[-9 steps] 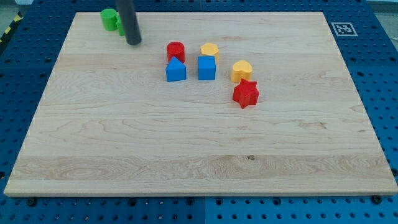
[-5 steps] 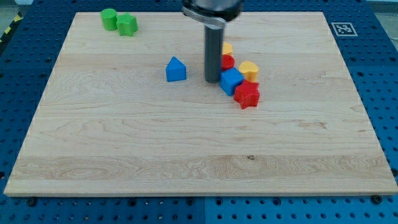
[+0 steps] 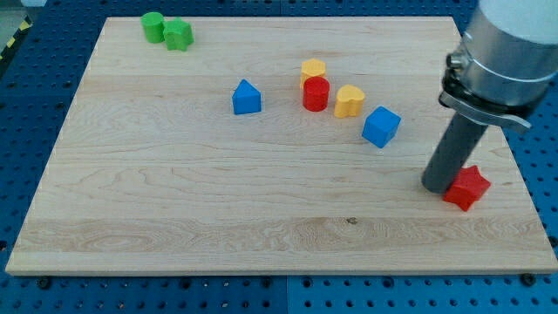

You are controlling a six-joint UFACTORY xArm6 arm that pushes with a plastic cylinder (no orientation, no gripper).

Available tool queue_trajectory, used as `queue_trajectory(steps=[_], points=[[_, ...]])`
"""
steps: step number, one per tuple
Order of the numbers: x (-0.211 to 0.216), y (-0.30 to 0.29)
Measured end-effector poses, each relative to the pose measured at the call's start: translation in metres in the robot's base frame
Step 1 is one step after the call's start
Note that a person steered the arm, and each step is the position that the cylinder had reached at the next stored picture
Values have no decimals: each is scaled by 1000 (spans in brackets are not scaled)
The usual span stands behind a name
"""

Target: Move the red star to the bottom right corner of the board

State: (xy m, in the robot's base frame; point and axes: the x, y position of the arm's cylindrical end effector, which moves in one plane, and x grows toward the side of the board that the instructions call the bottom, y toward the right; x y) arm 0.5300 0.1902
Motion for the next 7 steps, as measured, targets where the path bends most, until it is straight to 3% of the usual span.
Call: queue_trajectory(steps=[1,4,7], points=[[16,15],[-28,49],[8,58]])
